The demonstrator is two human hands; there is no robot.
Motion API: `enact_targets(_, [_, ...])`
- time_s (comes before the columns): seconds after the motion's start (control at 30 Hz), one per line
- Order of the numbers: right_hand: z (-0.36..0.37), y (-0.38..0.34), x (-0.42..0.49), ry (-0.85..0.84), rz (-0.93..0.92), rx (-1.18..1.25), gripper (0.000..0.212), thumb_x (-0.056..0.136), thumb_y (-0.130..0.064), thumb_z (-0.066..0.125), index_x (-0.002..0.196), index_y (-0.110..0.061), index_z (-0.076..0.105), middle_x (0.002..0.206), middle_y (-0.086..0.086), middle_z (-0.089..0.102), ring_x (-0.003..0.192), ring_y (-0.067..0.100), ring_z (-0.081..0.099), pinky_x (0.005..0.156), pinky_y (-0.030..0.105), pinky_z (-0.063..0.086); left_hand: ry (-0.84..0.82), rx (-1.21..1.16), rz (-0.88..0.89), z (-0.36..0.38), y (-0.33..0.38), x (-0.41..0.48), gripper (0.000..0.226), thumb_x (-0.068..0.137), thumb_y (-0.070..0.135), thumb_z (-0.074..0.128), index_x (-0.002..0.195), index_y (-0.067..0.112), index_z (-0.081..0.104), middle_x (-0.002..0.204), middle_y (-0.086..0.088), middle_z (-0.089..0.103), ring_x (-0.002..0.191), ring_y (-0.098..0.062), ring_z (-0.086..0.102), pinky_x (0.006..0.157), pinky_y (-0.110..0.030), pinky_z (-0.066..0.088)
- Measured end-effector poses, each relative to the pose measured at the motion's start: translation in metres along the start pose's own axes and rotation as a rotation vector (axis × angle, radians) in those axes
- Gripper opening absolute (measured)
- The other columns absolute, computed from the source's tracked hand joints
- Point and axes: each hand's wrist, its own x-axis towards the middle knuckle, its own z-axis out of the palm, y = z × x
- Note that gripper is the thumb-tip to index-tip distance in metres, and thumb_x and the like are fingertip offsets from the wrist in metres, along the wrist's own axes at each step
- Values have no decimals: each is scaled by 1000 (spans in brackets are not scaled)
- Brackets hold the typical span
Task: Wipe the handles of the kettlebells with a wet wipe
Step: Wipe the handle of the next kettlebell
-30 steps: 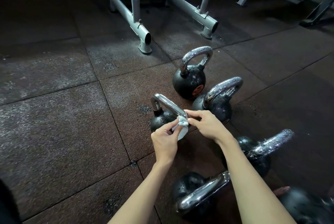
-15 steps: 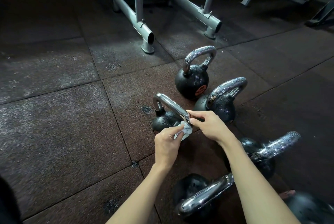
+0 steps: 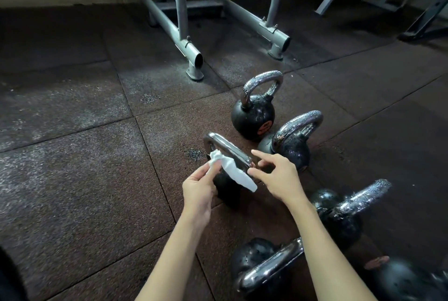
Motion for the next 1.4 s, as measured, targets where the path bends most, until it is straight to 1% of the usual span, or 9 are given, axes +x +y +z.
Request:
enact_targets(0.1, [-15, -12, -4, -86, -179, 81, 71, 73, -26, 92, 136, -44, 63, 104, -10, 69, 57, 3, 44, 67, 14, 42, -61, 47, -134, 5, 18, -4, 22, 88, 12, 78, 107, 2, 79, 88, -9, 79, 53, -6, 56, 43, -15, 42])
enact_targets(0.27, [-25, -37, 2, -161, -239, 124, 58, 74, -28, 91, 128, -40, 71, 106, -20, 75, 59, 8, 32, 58, 22, 39, -120, 231, -197, 11, 16, 1, 19, 83, 20, 84, 100, 13, 83, 92, -6, 68, 54, -5, 34, 45, -15, 30])
enact_targets(0.47, [-24, -40, -1, -153, -127, 65, 37, 78, -25, 89, 110, -39, 78, 40, -17, 44, 42, 7, 26, 45, 18, 24, -257, 321, -271, 20, 19, -2, 9, 87, 22, 79, 92, 20, 85, 74, 7, 68, 51, -1, 30, 43, -11, 25])
enact_targets(0.6, [-32, -41, -8, -175, -57, 135, 31, 77, -16, 90, 105, -28, 82, 77, -12, 78, 48, -4, 57, 52, 11, 42, -329, 398, -296, 23, 22, -3, 13, 90, 31, 75, 89, 22, 85, 79, 10, 72, 55, 0, 35, 46, -10, 27])
enact_targets(0.7, [-40, -35, -6, -44, -9, 7, 27, 74, -20, 90, 96, -33, 83, 82, -17, 78, 81, -7, 72, 74, 15, 54, -182, 476, -270, 25, 20, 2, 25, 95, 39, 69, 102, 18, 80, 95, 9, 79, 62, -2, 43, 51, -17, 32])
enact_targets(0.87, [-68, -47, -20, 136, 61, -247, 24, 77, -37, 83, 100, -43, 79, 83, -17, 74, 87, 11, 69, 78, 32, 56, 175, 519, -14, 51, 7, 16, 15, 83, 39, 84, 84, 26, 78, 86, 13, 75, 88, -10, 69, 85, -30, 55])
enact_targets(1.1, [-87, -27, -52, 198, 147, -129, 36, 69, -28, 84, 67, -60, 67, 72, -23, 72, 83, 8, 71, 81, 38, 60, 308, 702, 206, 77, -9, 9, 24, 75, 39, 86, 83, 20, 73, 88, 8, 76, 91, -16, 72, 87, -31, 54])
enact_targets(1.23, [-85, -32, -44, 212, 103, -85, 34, 69, -29, 83, 70, -60, 69, 72, -22, 73, 82, 7, 72, 80, 37, 60, 344, 676, 226, 74, -10, 4, 19, 72, 34, 85, 73, 23, 69, 75, 13, 70, 86, -15, 71, 84, -27, 53])
enact_targets(1.4, [-70, -24, -43, 139, 94, -82, 24, 71, -30, 86, 79, -49, 74, 73, -20, 72, 83, 5, 70, 78, 38, 60, 299, 628, 237, 54, -1, -14, 26, 76, 24, 84, 67, 33, 62, 70, 22, 66, 71, 10, 65, 72, -10, 49])
